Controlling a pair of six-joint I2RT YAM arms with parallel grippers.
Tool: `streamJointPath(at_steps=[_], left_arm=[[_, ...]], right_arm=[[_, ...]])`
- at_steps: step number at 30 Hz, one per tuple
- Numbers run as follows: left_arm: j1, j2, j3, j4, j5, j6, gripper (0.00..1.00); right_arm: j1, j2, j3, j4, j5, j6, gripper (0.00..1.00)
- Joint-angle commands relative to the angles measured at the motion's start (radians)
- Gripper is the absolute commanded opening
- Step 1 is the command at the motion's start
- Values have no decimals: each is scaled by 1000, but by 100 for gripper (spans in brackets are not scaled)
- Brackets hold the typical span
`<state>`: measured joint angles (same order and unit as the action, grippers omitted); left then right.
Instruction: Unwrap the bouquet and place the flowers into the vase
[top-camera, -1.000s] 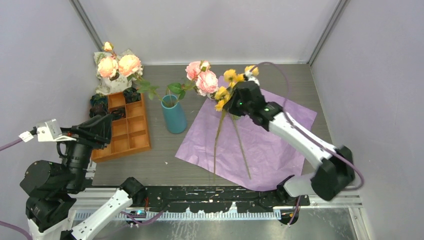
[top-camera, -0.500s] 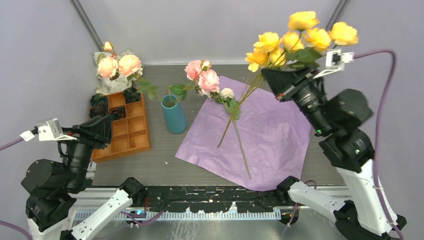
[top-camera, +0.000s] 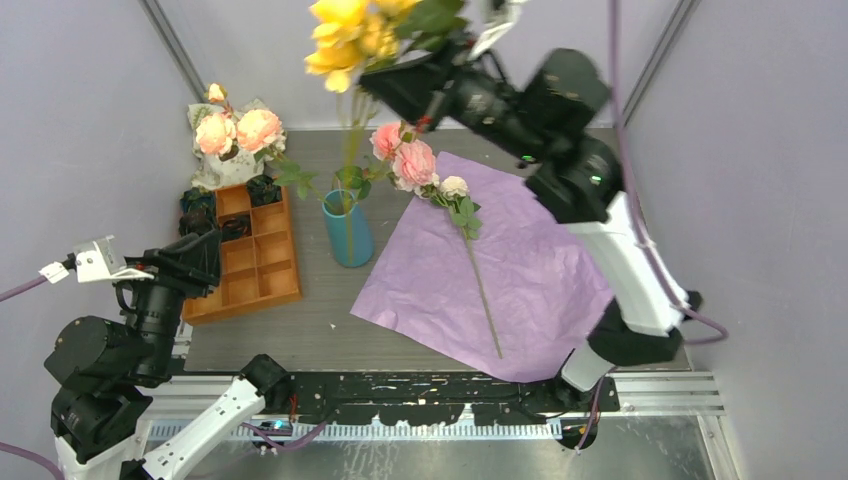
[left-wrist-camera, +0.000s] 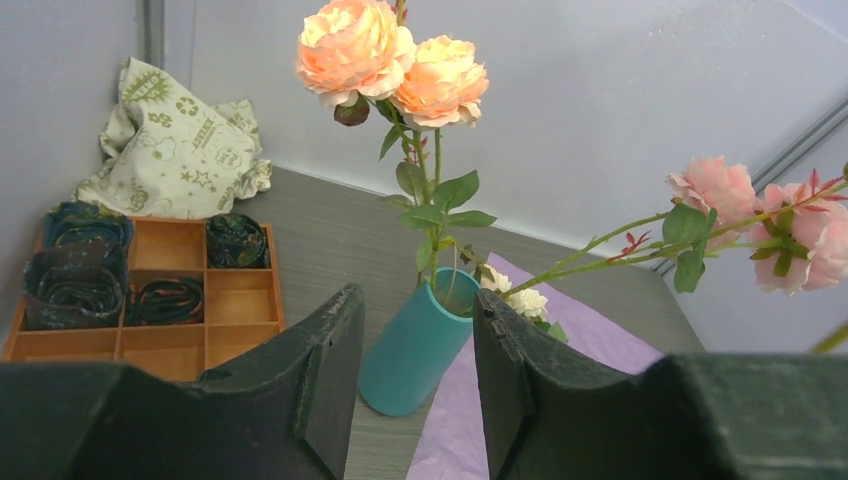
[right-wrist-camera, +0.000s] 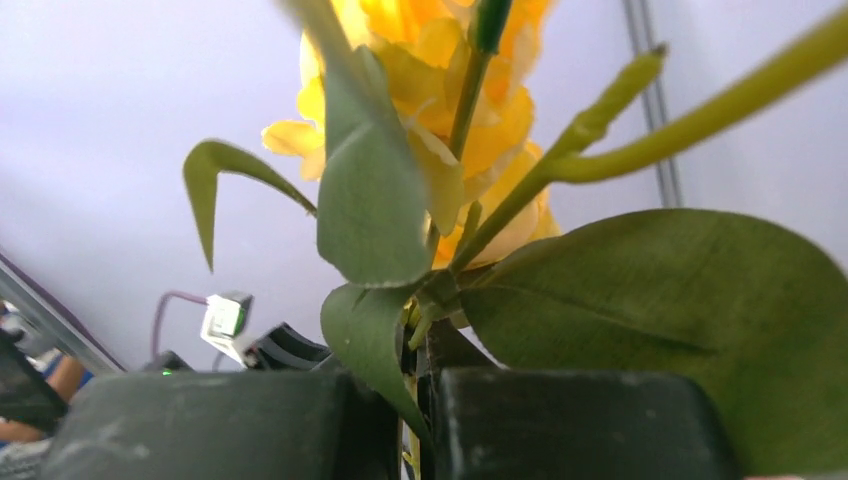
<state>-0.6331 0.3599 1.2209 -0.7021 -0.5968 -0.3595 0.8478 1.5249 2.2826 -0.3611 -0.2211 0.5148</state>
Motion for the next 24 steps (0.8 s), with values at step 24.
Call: streamJointPath(at_steps=[24], left_arm=[[1,-29,-12,18,-57,44,45]], right_arm=[[359,180,-278,671,498,-815,1]])
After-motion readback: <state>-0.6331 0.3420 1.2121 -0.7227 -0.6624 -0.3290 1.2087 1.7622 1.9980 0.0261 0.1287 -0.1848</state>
